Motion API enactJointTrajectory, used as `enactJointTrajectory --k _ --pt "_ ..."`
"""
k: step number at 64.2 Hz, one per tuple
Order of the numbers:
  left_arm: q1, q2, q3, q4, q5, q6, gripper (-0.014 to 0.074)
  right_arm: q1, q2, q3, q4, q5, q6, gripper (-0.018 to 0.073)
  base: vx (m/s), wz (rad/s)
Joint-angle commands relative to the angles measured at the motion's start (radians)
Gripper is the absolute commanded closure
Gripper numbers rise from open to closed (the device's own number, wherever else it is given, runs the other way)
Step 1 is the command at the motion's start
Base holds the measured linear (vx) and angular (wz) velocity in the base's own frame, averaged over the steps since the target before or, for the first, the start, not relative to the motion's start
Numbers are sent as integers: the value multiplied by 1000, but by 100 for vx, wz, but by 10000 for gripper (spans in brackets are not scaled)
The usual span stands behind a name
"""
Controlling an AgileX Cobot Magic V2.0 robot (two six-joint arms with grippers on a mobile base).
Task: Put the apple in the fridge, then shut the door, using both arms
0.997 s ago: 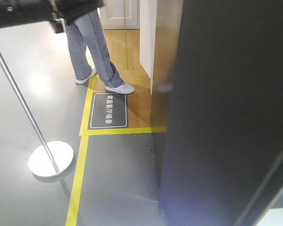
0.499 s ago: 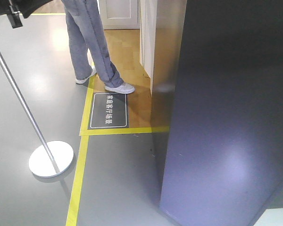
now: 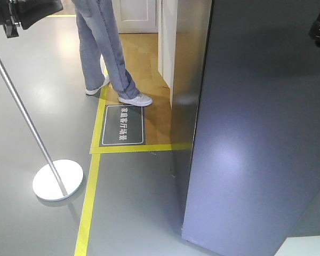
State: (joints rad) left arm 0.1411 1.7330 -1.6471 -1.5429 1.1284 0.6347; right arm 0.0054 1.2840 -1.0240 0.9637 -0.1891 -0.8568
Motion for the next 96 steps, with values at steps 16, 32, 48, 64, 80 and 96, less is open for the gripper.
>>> enactJointTrajectory --k 16,32,48,64,80,96 --pt "1 -47 -31 60 -53 7 351 -5 108 -115 -10 -93 -10 -14 0 0" --pt "1 -47 -31 108 -73 7 351 -7 219 -228 -10 -79 -10 -14 0 0" --pt "1 -47 -31 117 -94 7 351 -7 314 -329 -10 -55 -11 -14 0 0" --pt "1 -47 -31 117 -114 7 351 -7 403 -425 -10 -10 -11 -13 0 0" --pt "1 -47 -31 117 -141 7 351 -7 485 -531 -10 97 -11 -13 0 -1" --pt "1 -47 -31 118 -190 7 351 -7 490 -566 -12 155 -11 -13 0 0"
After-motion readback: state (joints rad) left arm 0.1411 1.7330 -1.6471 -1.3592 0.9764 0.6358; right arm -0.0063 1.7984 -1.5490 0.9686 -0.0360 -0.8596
